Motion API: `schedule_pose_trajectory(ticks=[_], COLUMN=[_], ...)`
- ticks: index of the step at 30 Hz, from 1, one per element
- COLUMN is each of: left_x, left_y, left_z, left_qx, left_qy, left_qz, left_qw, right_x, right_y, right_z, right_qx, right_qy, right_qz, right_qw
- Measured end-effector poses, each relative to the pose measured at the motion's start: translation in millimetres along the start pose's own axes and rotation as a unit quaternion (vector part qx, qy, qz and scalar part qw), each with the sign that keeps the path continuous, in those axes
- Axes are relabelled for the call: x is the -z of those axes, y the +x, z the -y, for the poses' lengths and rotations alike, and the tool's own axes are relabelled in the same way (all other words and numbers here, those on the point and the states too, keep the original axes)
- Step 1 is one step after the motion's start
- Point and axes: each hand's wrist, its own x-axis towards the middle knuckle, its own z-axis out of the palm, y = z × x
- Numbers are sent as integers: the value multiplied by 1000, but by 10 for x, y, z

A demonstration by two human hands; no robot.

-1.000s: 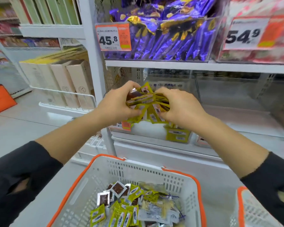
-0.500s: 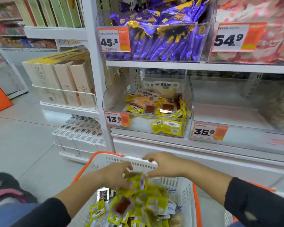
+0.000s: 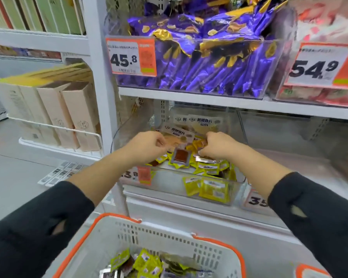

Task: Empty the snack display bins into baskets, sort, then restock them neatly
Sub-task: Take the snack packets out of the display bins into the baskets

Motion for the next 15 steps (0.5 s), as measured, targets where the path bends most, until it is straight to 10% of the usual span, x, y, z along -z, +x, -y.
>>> schedule_pose_trajectory(ticks=[8, 15], left_x=[-356, -600], left_y=[1072, 1702], left_z=[243, 623], left_qx=[9, 133], left_qy=[92, -7], left_qz=[130, 60], left_qw=[987, 989], right_x=[-114, -172], right_y=[1026, 1418], right_z=[-97, -119], right_qx=[-54, 0], right_qy=[-15, -62], right_qz=[-140, -177], right_qw=[989, 982])
